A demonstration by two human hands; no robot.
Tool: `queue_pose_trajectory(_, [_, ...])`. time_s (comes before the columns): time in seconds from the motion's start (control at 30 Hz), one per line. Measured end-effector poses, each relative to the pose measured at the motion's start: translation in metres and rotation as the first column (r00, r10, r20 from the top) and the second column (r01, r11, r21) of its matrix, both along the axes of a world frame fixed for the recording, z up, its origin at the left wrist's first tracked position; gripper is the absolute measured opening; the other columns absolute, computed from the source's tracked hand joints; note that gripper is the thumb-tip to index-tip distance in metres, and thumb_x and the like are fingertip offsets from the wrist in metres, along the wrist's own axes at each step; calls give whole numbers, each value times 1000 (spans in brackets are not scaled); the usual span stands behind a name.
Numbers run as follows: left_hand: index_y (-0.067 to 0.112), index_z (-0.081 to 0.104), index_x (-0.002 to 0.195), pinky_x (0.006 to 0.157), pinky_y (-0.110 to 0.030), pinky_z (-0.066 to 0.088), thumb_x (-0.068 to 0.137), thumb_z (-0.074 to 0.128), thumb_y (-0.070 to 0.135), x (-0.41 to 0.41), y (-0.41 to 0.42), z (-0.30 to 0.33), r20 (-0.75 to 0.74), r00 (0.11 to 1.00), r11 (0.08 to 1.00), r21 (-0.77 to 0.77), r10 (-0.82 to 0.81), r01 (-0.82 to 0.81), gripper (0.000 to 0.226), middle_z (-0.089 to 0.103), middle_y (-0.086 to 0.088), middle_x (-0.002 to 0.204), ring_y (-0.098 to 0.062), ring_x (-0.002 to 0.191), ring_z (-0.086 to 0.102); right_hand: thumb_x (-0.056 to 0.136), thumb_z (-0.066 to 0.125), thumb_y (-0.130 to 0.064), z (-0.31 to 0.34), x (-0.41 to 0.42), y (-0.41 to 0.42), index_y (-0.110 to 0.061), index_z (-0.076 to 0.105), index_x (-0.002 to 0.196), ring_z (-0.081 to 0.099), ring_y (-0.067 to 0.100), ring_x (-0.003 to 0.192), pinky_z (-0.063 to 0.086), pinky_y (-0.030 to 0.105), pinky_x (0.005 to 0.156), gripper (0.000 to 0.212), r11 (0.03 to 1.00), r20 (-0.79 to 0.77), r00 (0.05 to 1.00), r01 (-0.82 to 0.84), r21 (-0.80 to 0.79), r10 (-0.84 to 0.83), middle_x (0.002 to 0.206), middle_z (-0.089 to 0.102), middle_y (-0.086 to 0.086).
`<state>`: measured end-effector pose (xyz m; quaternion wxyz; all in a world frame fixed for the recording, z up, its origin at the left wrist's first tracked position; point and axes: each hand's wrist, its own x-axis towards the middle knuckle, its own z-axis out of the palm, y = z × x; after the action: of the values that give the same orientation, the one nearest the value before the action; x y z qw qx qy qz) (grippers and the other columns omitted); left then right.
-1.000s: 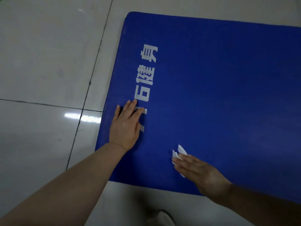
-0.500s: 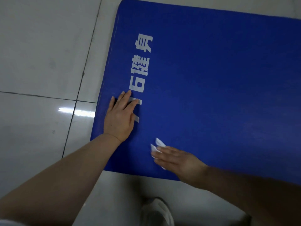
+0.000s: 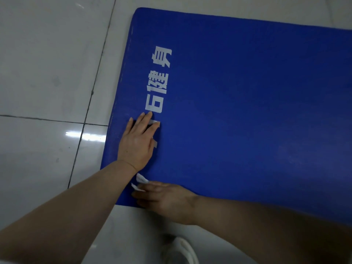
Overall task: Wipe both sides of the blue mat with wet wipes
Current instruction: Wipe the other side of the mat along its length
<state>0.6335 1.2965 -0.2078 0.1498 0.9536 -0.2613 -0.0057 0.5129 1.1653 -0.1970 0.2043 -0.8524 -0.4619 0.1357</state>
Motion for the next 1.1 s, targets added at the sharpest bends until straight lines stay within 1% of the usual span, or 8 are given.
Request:
queue_pose_trajectory(0.2, [4,61,125,111,-53,25,74,68,-8,-5,-5,5,13,1000,1000,-11,-20,20,53,49,-19,141,-39,131,45,100,36,-7,-4,-40,-86,-5,54,131,37,26,136,32,39,111,35,998,35,999,11,63,-13,143,47,8])
queue_pose_trajectory(0.4, [4,58,128,111,-49,25,87,29,10,-13,-19,2,-57,994,995,-26,-94,93,51,45,-18,145,-36,134,41,103,35,-13,-1,-62,-84,-5,56,129,39,24,135,33,34,111,34,988,111,983,141,61,-147,141,48,7])
queue_pose_trajectory(0.53, [2,57,130,111,-50,26,88,28,10,1,-31,6,-61,995,995,-63,-83,79,52,44,-19,145,-37,134,41,103,28,-9,-10,-35,-1,0,59,123,41,32,132,30,38,112,38,983,115,977,173,61,-179,135,53,13])
queue_pose_trajectory(0.67, [4,55,132,112,-48,25,89,35,8,2,-38,11,-83,994,995,-73,-73,67,47,41,-18,148,-37,136,38,89,58,-7,-11,-16,14,0,60,122,44,31,129,34,42,110,33,982,68,981,177,73,-182,134,54,14])
queue_pose_trajectory(0.8, [6,56,130,113,-48,24,88,31,14,-13,-40,5,-74,990,993,-24,-119,118,50,42,-17,147,-35,136,39,104,25,-16,-2,-49,-50,-14,64,121,44,18,129,25,30,114,42,932,164,921,363,-25,-354,135,56,2])
queue_pose_trajectory(0.87, [8,55,132,114,-48,26,89,30,17,-17,-40,3,-88,987,991,23,-133,135,51,40,-16,149,-33,137,38,103,18,-11,-2,-71,-76,-15,53,129,41,17,131,23,32,114,44,892,200,882,447,-74,-426,141,48,2])
queue_pose_trajectory(1.0, [10,52,135,115,-46,23,90,29,20,-15,-41,2,-110,987,989,70,-120,128,52,37,-14,151,-31,140,34,89,39,-19,-11,-89,-64,-16,41,134,30,19,137,14,36,116,45,811,235,806,576,-104,-543,148,32,2])
queue_pose_trajectory(1.1, [9,53,134,115,-46,23,89,30,19,-15,-42,4,-109,986,989,66,-125,133,51,38,-15,150,-31,139,35,90,41,-19,-12,-71,-30,-16,51,130,35,20,135,17,36,116,41,821,189,815,567,-67,-548,146,42,4])
